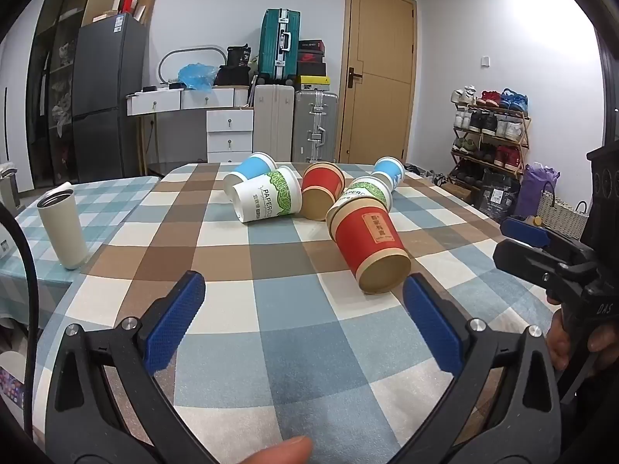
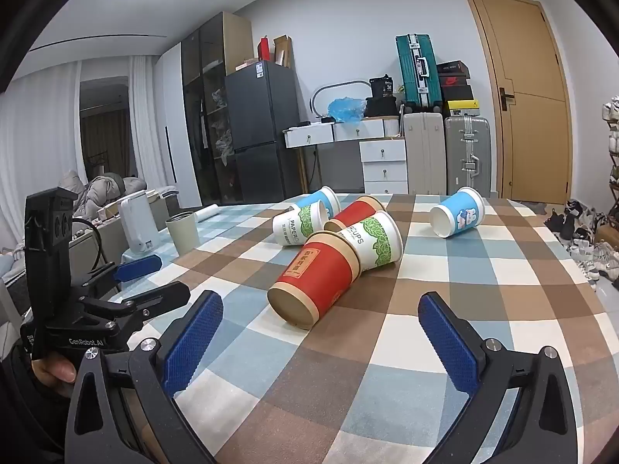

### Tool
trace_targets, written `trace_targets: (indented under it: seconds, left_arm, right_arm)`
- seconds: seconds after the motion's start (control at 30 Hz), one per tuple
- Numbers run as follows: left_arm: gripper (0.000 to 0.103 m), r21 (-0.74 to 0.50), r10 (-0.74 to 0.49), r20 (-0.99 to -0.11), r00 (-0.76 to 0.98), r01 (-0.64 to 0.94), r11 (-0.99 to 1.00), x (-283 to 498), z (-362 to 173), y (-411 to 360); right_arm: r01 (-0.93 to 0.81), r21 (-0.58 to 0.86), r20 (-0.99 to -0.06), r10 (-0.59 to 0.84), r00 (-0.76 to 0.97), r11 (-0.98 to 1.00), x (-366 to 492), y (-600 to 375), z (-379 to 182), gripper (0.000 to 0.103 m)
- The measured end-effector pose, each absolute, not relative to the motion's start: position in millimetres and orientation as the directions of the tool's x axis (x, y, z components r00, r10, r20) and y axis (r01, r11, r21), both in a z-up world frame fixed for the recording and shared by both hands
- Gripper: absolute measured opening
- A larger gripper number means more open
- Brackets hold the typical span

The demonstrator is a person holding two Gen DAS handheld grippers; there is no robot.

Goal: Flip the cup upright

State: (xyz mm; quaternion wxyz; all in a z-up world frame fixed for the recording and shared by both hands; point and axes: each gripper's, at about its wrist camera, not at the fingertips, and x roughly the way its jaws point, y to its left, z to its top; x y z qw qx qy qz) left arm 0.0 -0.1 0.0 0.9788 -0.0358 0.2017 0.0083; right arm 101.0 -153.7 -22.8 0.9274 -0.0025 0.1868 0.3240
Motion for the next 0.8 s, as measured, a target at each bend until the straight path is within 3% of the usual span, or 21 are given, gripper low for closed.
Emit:
trace_targets:
  seconds: [0.8]
  left_arm:
    - [0.102, -0.063, 0.000, -0.408, 0.913, -0.028, 0.998, 2.5, 1.8, -0.5]
  right_arm:
    - [-0.598, 0.113, -0.359, 0.594, 0.720, 0.793, 104.0, -153.7, -25.3, 0.103]
